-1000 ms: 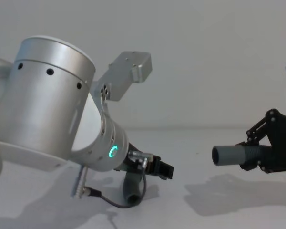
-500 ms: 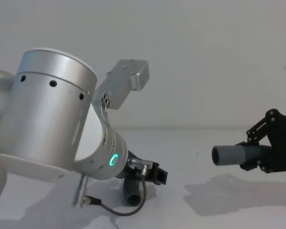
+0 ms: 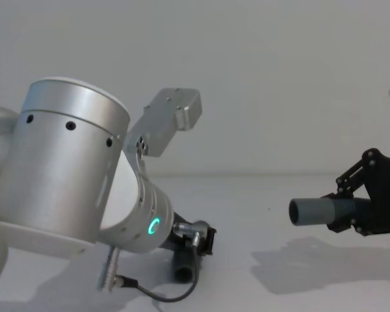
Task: Use both hands to pick up one end of the pipe from the table, align the ends, and insert them.
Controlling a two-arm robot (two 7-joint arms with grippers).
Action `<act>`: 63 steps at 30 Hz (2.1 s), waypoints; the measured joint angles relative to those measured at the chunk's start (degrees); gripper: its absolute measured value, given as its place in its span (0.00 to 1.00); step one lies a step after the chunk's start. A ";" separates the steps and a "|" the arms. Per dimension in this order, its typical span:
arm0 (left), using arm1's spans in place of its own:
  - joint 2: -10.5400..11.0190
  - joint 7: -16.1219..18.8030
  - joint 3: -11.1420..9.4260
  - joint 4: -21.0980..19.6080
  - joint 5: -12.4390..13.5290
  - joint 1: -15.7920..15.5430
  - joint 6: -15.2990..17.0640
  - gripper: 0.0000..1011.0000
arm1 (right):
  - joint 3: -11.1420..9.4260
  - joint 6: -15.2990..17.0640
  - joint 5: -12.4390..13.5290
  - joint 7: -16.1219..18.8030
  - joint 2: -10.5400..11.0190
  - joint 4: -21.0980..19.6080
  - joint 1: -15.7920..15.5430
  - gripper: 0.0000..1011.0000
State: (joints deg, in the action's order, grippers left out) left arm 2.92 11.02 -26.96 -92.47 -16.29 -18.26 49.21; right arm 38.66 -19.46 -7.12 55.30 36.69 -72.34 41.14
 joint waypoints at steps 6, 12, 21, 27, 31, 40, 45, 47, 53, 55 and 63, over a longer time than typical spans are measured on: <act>-0.16 -0.33 0.10 -0.03 0.11 0.44 -0.13 0.29 | 0.00 0.00 0.00 0.00 0.00 0.00 0.00 0.27; -0.24 -0.64 0.22 -0.26 0.21 0.85 -0.18 0.29 | 0.00 0.00 0.00 0.00 0.00 0.00 0.00 0.27; 0.01 -1.37 0.20 -0.22 0.62 0.95 -0.93 0.29 | 0.00 0.00 0.00 0.00 0.00 0.00 0.00 0.27; 0.70 -2.11 0.25 0.41 1.24 0.17 -2.49 0.29 | 0.00 0.00 0.00 0.00 0.01 0.00 0.00 0.27; 1.54 -3.04 0.36 1.23 1.89 -1.13 -4.44 0.29 | 0.00 0.00 0.00 0.00 0.00 0.00 0.00 0.27; 3.62 -5.91 0.51 2.49 2.82 -3.89 -8.53 0.29 | 0.00 0.00 0.00 0.00 0.00 0.00 0.00 0.27; 5.37 -9.36 0.58 3.19 2.93 -5.86 -11.39 0.29 | 0.00 0.00 0.00 0.00 0.00 0.00 0.00 0.27; 6.15 -11.06 0.60 3.45 2.85 -6.70 -12.44 0.29 | 0.00 0.00 0.00 0.00 0.00 0.00 0.00 0.27; 8.32 -16.16 0.70 4.05 2.06 -8.89 -14.76 0.29 | 0.00 0.00 0.00 0.00 0.00 0.00 0.00 0.27; 8.92 -17.48 0.74 4.18 1.78 -9.46 -15.18 0.29 | 0.00 0.00 0.00 0.00 0.00 0.00 0.00 0.27; 12.28 -26.02 1.05 4.77 -0.62 -12.11 -17.16 0.29 | 0.00 0.00 0.00 0.00 0.00 0.00 0.00 0.27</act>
State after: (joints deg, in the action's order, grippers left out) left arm 15.20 -15.00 -25.91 -87.69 -16.91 -30.36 32.05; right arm 38.66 -19.45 -7.12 55.30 36.69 -72.34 41.15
